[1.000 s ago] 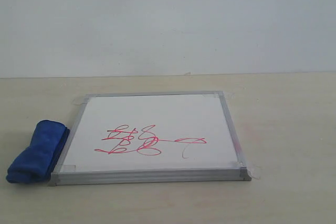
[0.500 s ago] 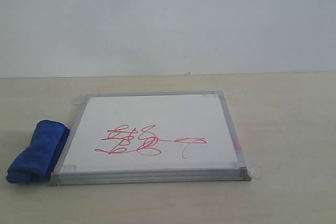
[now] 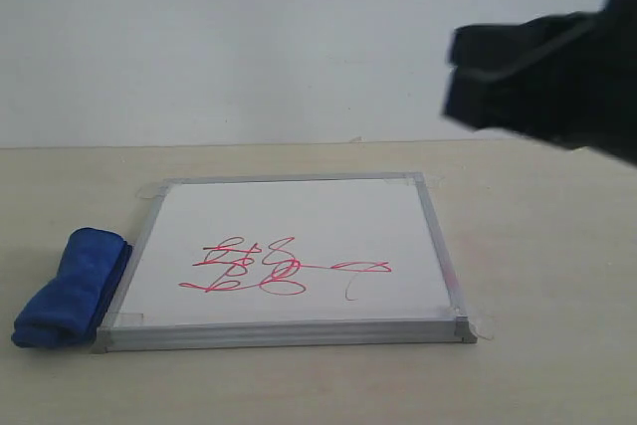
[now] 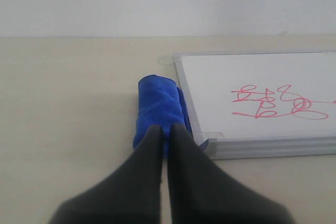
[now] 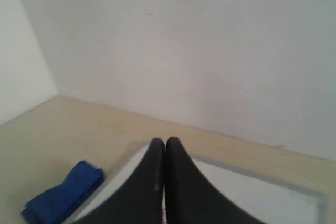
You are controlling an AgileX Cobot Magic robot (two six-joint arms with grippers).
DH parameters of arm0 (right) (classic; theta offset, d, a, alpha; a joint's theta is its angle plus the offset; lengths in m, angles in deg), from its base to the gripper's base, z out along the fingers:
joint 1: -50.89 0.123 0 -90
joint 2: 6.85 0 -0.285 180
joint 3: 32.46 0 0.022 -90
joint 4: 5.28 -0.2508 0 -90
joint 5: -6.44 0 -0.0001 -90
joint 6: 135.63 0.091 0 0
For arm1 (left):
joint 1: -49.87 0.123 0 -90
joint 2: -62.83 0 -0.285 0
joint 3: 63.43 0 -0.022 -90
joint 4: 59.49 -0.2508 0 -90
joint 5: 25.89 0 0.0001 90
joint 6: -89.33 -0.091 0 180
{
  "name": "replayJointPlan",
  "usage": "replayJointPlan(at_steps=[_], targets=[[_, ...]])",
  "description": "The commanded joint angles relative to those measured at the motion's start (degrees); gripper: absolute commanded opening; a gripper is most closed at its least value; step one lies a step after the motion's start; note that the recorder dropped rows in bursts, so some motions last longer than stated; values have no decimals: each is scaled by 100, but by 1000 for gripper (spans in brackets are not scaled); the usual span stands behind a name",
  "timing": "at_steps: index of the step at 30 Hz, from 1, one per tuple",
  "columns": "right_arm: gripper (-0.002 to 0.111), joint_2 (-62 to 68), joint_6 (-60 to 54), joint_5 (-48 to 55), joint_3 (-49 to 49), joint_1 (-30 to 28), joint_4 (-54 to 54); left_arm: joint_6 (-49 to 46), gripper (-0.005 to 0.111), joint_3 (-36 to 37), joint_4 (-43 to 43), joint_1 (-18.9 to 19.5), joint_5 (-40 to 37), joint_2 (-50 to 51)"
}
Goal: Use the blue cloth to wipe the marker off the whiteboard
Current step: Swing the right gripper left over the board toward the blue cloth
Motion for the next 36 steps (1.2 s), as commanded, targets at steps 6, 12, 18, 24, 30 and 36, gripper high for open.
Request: replayJointPlan(at_steps=[6,12,18,24,30,36], targets=[[0,2845,706,188,2295,1735,-194,-26,4,18,67,-46,36,16],[0,4249,1502,2672,4520,1735,-311,-26,4,18,67,-46,36,16],[0,5001,1586,3673,5866,1735,-457,-26,4,18,67,-46,36,16],[0,5639,1585,3975,6829,1735,-1052,-26,4,18,67,-46,36,16],[0,6227,1828,4408,7706,1735,-1065,-26,4,18,67,-46,36,16],[0,6926,2358,4929,8595,1735,-1065,-26,4,18,67,-46,36,16]])
